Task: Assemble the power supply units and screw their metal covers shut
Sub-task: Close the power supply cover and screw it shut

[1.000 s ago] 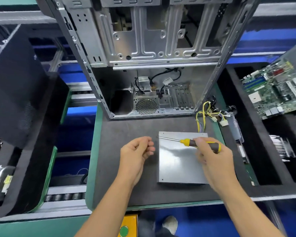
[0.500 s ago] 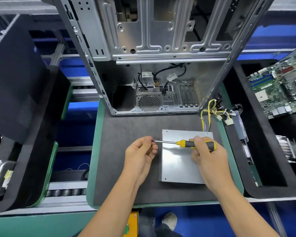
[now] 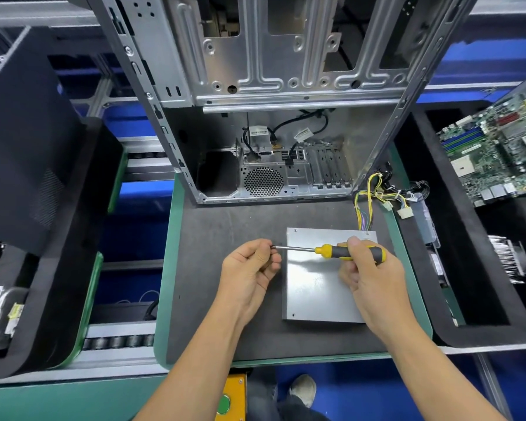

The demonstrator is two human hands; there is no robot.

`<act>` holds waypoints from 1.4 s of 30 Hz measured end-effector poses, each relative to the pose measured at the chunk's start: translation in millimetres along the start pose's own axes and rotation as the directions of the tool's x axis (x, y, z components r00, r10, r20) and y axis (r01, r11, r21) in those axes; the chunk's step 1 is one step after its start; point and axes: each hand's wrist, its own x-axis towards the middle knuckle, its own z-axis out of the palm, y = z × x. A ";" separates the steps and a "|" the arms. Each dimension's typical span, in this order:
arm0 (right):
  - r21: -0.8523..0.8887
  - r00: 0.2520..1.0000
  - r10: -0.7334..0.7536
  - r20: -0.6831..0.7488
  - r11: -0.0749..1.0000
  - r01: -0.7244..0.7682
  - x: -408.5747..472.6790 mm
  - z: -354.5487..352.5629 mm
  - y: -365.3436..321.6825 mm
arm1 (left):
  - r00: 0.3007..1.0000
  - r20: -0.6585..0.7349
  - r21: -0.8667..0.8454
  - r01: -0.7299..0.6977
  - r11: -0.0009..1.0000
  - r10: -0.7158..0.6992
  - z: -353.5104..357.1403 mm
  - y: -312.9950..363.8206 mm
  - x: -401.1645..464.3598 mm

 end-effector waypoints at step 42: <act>-0.032 0.975 -0.167 0.146 0.984 0.174 -8.0 24.3 -42.0 | 0.939 0.184 0.612 -0.341 0.713 0.291 -2.2 21.7 -3.2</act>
